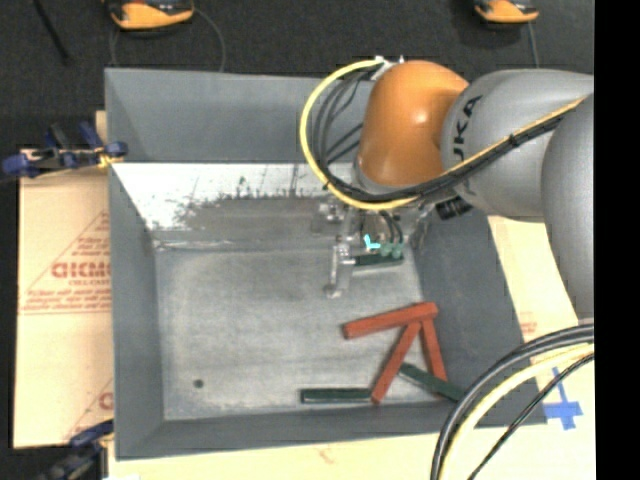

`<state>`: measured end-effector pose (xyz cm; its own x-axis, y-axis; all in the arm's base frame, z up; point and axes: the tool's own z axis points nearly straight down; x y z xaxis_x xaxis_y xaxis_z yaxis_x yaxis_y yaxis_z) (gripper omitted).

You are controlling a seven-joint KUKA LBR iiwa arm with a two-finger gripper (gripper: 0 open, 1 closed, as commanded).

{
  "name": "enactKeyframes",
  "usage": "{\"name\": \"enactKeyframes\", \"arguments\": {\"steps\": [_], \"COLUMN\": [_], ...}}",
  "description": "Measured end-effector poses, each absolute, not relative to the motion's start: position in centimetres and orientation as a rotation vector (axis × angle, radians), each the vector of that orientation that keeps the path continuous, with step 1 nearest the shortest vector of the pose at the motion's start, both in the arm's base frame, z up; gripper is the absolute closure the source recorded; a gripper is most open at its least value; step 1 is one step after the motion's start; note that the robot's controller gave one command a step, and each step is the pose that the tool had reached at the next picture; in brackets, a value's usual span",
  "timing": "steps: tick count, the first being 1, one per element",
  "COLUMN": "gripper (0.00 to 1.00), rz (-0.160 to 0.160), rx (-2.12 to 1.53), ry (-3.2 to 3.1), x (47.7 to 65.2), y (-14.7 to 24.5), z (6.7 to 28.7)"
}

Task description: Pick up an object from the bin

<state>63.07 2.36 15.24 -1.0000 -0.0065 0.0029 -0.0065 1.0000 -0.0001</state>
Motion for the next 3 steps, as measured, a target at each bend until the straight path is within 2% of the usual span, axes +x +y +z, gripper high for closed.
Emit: {"name": "enactKeyframes", "arguments": {"steps": [1,2,3], "gripper": [0.0,1.0,1.0], "rz": [0.006,0.003,0.004], "rx": [0.077,0.086,0.165], "ry": [-3.141,-3.147,-3.149], "x": [62.8,63.0,61.0], "y": [-8.1,-7.5,-5.6], "z": [7.4,7.8,20.4]}}
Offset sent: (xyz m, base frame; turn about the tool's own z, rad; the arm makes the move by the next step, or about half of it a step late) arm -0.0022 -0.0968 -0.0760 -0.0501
